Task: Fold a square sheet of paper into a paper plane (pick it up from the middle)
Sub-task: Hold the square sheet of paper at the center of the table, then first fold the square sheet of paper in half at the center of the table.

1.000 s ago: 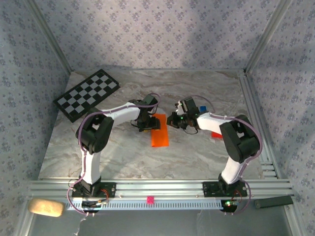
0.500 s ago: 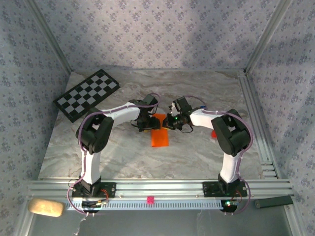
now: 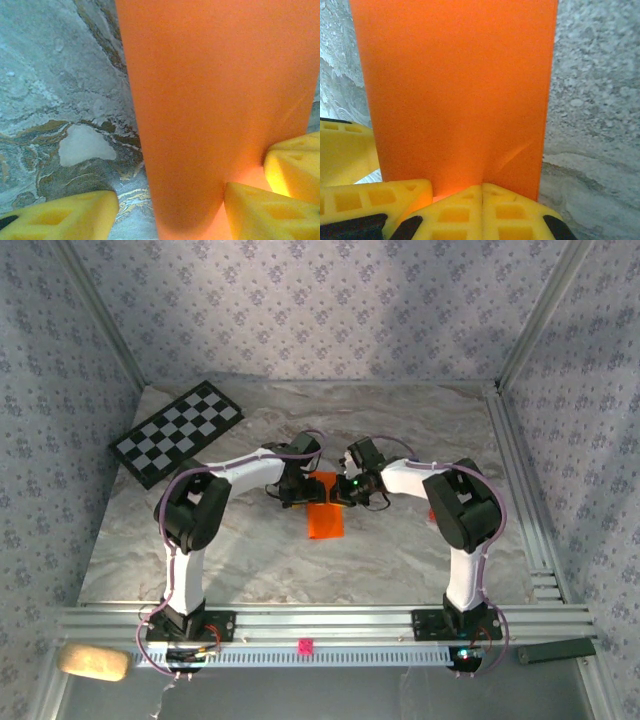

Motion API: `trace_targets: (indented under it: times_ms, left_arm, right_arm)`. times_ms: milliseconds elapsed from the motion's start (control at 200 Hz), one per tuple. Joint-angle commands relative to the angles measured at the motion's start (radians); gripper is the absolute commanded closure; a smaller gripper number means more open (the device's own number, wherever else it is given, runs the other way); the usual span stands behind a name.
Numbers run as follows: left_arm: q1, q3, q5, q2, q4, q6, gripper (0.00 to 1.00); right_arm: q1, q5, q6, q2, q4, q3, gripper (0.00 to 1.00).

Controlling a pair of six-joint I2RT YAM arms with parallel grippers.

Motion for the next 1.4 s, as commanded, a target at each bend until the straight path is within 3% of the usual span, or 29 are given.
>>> trace_targets:
  times_ms: [0, 255, 400, 495, 575, 775, 1074, 1399]
  left_arm:
    - [0.001, -0.052, -0.059, 0.097, 0.021, 0.011, 0.37]
    - [0.020, -0.076, 0.024, -0.086, 0.096, -0.034, 0.33]
    - [0.073, -0.125, 0.145, -0.197, 0.202, -0.059, 0.34]
    - [0.105, -0.192, 0.260, -0.242, 0.339, -0.093, 0.48]
    - [0.123, -0.233, 0.380, -0.238, 0.452, -0.121, 0.67]
    - [0.125, -0.276, 0.520, -0.198, 0.600, -0.164, 1.00]
    - [0.123, -0.321, 0.549, -0.138, 0.656, -0.187, 1.00]
    - [0.121, -0.354, 0.493, -0.094, 0.603, -0.140, 1.00]
  right_arm:
    - [0.006, 0.105, -0.052, 0.043, -0.148, -0.030, 1.00]
    - [-0.019, 0.120, -0.107, 0.047, -0.195, -0.005, 1.00]
    - [-0.026, 0.106, -0.113, 0.056, -0.197, 0.009, 1.00]
    - [-0.026, 0.104, -0.110, 0.065, -0.198, 0.014, 1.00]
    - [-0.027, 0.103, -0.106, 0.070, -0.196, 0.015, 1.00]
    - [-0.026, 0.108, -0.097, 0.069, -0.195, 0.010, 1.00]
    - [-0.023, 0.109, -0.083, 0.074, -0.183, -0.001, 1.00]
    - [-0.020, 0.115, -0.079, 0.075, -0.179, -0.007, 1.00]
